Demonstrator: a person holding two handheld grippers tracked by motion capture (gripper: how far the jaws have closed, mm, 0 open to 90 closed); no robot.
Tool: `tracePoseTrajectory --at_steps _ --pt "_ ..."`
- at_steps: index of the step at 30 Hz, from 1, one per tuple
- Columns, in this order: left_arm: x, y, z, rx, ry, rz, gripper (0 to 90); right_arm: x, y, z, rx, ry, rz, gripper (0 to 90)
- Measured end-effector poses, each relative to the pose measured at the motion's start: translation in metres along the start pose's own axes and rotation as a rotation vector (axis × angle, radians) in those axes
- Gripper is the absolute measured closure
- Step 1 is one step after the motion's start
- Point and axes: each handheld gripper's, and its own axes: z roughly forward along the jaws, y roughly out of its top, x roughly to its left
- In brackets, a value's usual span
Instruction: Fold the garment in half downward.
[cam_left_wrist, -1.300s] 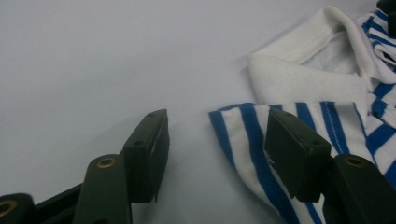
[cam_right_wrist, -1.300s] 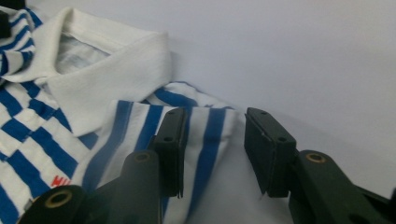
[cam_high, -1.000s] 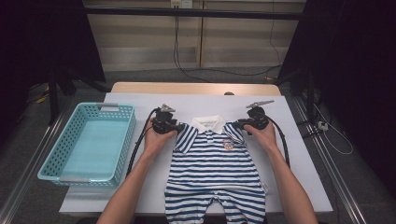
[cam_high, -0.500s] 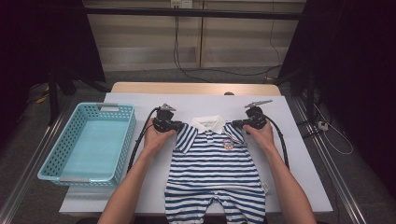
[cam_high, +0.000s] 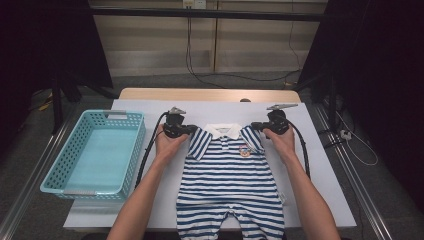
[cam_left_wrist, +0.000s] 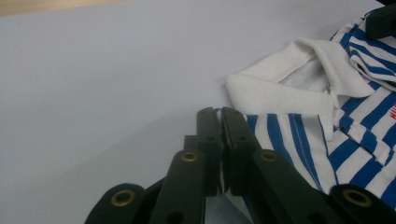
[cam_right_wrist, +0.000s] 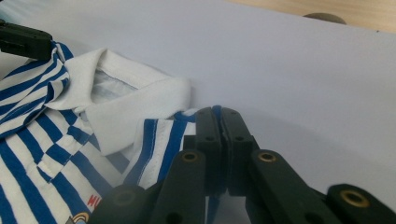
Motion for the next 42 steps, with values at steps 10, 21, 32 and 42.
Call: tracePoseTrajectory --at_steps 10,21,32,42 --pt "0.002 0.013 -0.008 -0.072 0.015 -0.005 86.7 0.003 0.017 -0.015 -0.070 -0.012 -0.018 87.4" --pt "0.003 0.029 -0.013 -0.137 0.014 -0.014 86.7 0.002 0.034 -0.027 -0.119 -0.021 -0.025 87.3" --pt "0.004 0.042 -0.012 -0.149 0.025 0.017 86.6 -0.002 0.039 -0.028 -0.139 -0.052 -0.014 87.4" --pt "0.008 0.052 -0.012 -0.198 0.034 -0.023 86.7 0.001 0.055 -0.030 -0.165 -0.072 -0.022 87.4"
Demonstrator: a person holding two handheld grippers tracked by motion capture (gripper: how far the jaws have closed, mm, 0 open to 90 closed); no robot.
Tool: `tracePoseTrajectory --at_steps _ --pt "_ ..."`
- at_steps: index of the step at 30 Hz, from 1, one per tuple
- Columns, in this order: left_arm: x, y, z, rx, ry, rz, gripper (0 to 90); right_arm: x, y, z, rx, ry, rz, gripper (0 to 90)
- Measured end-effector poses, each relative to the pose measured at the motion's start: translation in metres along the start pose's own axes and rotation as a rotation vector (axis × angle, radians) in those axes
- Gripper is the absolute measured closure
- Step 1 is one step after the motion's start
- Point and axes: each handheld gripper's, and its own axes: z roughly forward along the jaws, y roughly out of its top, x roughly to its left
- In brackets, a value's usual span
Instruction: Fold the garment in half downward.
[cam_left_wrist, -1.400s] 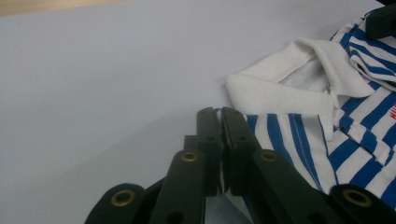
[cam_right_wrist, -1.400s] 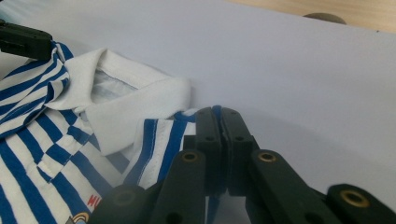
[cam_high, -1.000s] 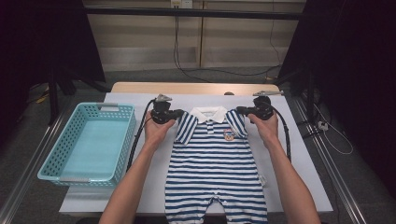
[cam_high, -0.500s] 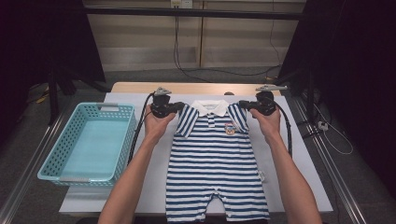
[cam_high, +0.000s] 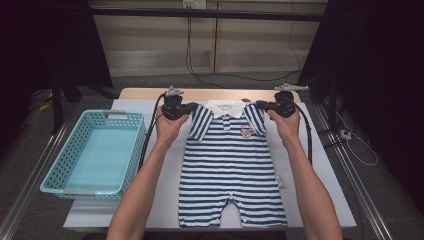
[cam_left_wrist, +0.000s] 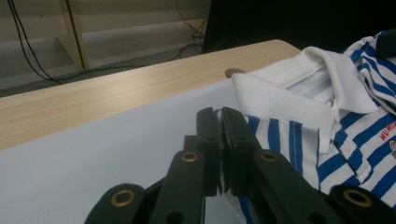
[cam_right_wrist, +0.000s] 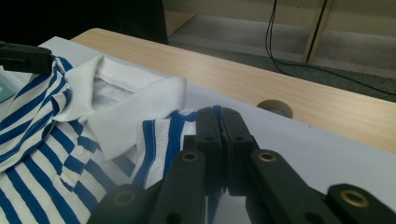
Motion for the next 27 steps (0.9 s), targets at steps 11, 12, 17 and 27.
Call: tracePoseTrajectory --at_steps 11,12,17,27 --pt "-0.004 0.017 -0.009 -0.059 -0.012 0.009 86.6 0.004 0.020 -0.007 -0.047 -0.019 -0.005 87.4" --pt "-0.004 0.015 -0.009 -0.047 -0.009 0.021 86.6 0.005 0.018 -0.007 -0.039 -0.016 -0.013 87.4" --pt "-0.007 0.008 -0.006 -0.018 -0.030 0.016 86.6 0.004 0.005 -0.004 -0.026 -0.007 -0.004 87.4" --pt "-0.012 -0.001 -0.011 -0.013 -0.038 0.059 86.6 0.008 -0.007 -0.009 -0.026 0.001 -0.020 87.4"
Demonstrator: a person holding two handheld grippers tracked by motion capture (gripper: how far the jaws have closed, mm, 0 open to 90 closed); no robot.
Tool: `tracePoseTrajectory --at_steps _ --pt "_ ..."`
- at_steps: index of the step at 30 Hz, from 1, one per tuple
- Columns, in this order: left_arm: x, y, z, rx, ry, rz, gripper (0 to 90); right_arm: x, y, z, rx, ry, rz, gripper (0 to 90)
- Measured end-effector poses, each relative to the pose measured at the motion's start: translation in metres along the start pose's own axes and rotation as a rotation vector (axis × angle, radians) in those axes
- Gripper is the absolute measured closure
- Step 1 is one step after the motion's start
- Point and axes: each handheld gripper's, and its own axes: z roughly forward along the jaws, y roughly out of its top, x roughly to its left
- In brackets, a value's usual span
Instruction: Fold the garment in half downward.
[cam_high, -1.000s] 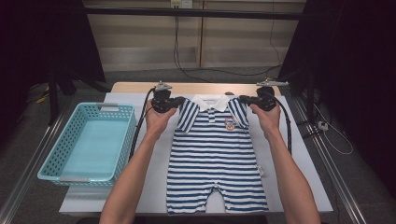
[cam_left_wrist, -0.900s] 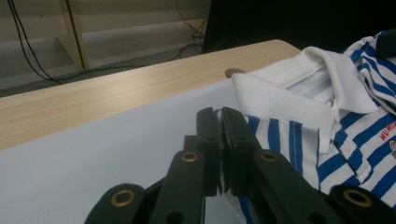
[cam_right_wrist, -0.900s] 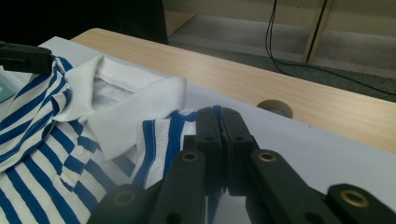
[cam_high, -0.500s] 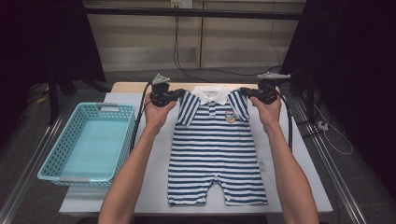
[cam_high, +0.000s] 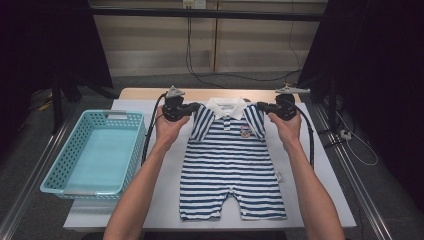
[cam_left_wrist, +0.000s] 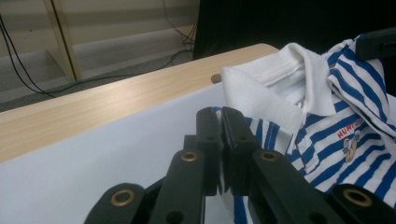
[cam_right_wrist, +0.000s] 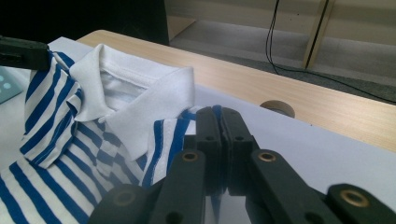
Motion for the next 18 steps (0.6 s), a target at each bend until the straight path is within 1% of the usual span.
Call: tracePoseTrajectory --at_steps 1,3,4,5,6,7,8,9,14,15,16,18 --pt "-0.001 -0.001 -0.001 0.005 0.006 0.002 86.6 0.001 -0.001 -0.001 -0.002 0.002 -0.005 87.4" --pt "-0.002 -0.002 -0.003 -0.001 0.002 -0.001 86.6 0.003 -0.003 -0.003 -0.008 0.005 -0.008 87.4" --pt "-0.003 -0.002 -0.005 0.004 0.000 0.009 86.6 0.004 -0.004 -0.004 -0.014 0.010 -0.013 87.4" --pt "-0.005 -0.004 -0.007 0.001 0.005 0.007 86.6 0.006 -0.005 -0.005 -0.014 0.013 -0.010 87.4" --pt "-0.007 -0.005 -0.010 -0.001 0.022 0.012 86.6 0.008 -0.006 -0.007 -0.018 0.016 -0.018 87.4" --pt "-0.009 -0.007 -0.012 0.002 0.020 0.012 86.6 0.009 -0.008 -0.008 -0.018 0.019 -0.015 87.4" --pt "-0.011 -0.008 -0.014 0.005 0.013 0.018 86.6 0.011 -0.010 -0.010 -0.009 0.013 -0.023 87.5" --pt "-0.012 -0.009 -0.016 0.014 0.011 0.033 86.6 0.012 -0.012 -0.011 -0.011 0.018 -0.024 87.4" --pt "-0.017 -0.011 -0.025 0.011 -0.011 0.053 86.6 0.021 -0.017 -0.021 -0.016 0.017 -0.032 87.5" --pt "-0.018 -0.012 -0.026 0.010 -0.013 0.051 86.6 0.023 -0.017 -0.022 -0.012 0.019 -0.044 87.5" --pt "-0.019 -0.014 -0.026 0.015 -0.019 0.063 86.6 0.024 -0.018 -0.023 -0.008 0.022 -0.056 87.5" --pt "-0.021 -0.016 -0.029 0.018 -0.026 0.071 86.6 0.028 -0.020 -0.025 -0.001 0.024 -0.065 87.5"
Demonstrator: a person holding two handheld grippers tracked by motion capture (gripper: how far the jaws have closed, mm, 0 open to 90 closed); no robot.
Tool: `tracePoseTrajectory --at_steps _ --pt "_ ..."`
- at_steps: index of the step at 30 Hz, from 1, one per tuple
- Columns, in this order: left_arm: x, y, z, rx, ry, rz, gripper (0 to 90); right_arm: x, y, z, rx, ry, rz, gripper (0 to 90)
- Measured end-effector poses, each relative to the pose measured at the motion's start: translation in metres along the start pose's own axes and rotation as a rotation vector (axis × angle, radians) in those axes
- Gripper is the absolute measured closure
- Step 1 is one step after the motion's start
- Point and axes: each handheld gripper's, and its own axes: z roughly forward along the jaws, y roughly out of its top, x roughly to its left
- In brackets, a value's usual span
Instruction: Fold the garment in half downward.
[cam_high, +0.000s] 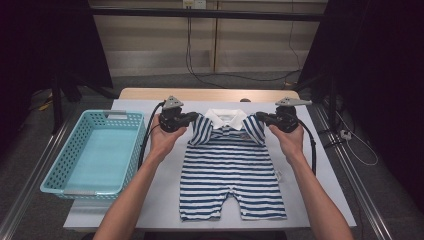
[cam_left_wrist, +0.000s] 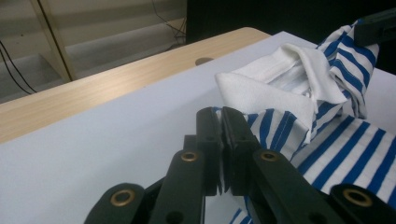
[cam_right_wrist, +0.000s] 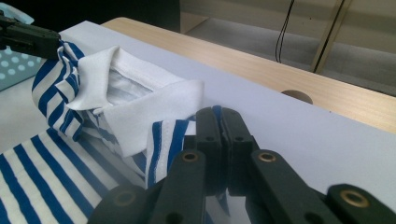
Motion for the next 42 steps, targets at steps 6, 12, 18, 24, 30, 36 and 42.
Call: tracePoseTrajectory --at_steps 6,12,18,24,30,36,42 --pt "-0.007 -0.002 -0.007 0.006 -0.016 0.022 86.6 0.008 -0.004 -0.006 0.002 0.011 -0.020 87.5" --pt "-0.014 -0.005 -0.013 0.006 -0.031 0.035 86.6 0.016 -0.009 -0.015 0.008 0.007 -0.037 87.5" --pt "-0.018 -0.009 -0.016 0.012 -0.037 0.048 86.6 0.022 -0.016 -0.021 0.023 0.008 -0.060 87.5" --pt "-0.026 -0.012 -0.021 0.011 -0.054 0.067 86.6 0.025 -0.020 -0.029 0.026 0.016 -0.079 87.5" --pt "-0.030 -0.013 -0.025 0.026 -0.069 0.088 86.6 0.030 -0.031 -0.034 0.039 0.027 -0.079 87.5" --pt "-0.038 -0.018 -0.030 0.027 -0.071 0.097 86.6 0.034 -0.035 -0.042 0.048 0.036 -0.096 87.5" --pt "-0.040 -0.021 -0.036 0.038 -0.082 0.102 86.6 0.036 -0.041 -0.047 0.055 0.049 -0.112 87.5"
